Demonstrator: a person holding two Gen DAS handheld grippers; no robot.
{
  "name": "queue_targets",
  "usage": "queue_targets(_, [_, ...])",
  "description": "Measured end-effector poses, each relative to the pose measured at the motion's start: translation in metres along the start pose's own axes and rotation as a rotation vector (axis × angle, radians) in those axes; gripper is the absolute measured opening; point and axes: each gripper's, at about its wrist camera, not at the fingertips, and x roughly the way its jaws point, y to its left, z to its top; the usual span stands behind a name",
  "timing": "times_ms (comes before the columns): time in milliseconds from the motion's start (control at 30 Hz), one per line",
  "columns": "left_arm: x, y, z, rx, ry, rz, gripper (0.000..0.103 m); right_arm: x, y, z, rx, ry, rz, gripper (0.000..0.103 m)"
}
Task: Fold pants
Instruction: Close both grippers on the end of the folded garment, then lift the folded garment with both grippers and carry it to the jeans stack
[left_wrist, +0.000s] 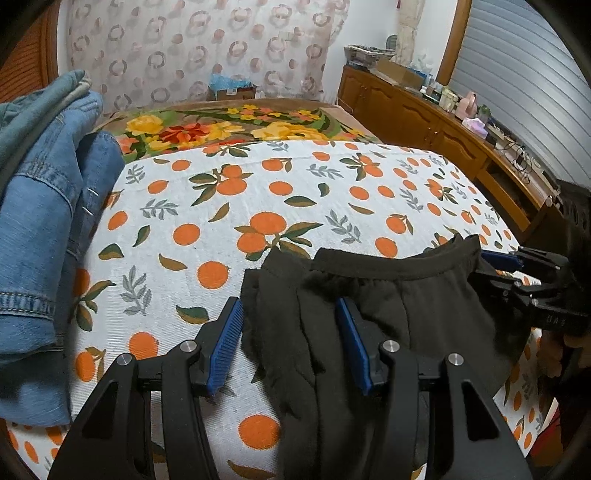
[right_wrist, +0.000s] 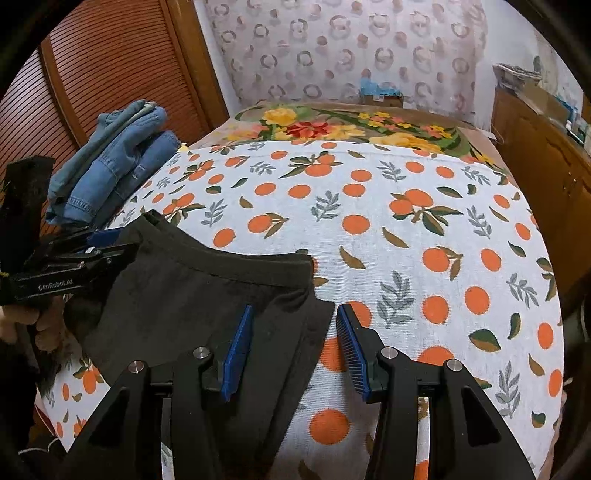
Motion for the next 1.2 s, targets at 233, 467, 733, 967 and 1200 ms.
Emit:
queue_targets(233, [-0.001, 0.000, -0.001, -0.012, -0.004, -0.029, 0.045, 0.001, 0.000, -0.002, -0.009, -0.003, 0.012, 0.031])
queue_targets(467, [-0.008, -0.013, -0.002, 0.010, -0.009, -0.051, 0.013, 0.001, 0.004, -0.002, -0.034, 0.008, 0.035, 0.013])
queue_targets(733, [-0.042, -0.022, 0.001, 0.019, -0.081, -0.055, 0.012, -0.028, 0.006, -0.005, -0.015, -0.088, 0.051, 0.011])
queue_targets(967, [-0.073, -0.027, 0.007, 0.031, -0.139, -0.023, 0.011, -0.061, 0.014, -0.004, -0.041, -0.156, 0.060, 0.011])
queue_targets(1200, [-0.103, -0.029, 0.014, 0.042, -0.202, 0.015, 0.011, -0.085, 0.028, 0.006, -0.086, -0.216, 0.057, 0.011])
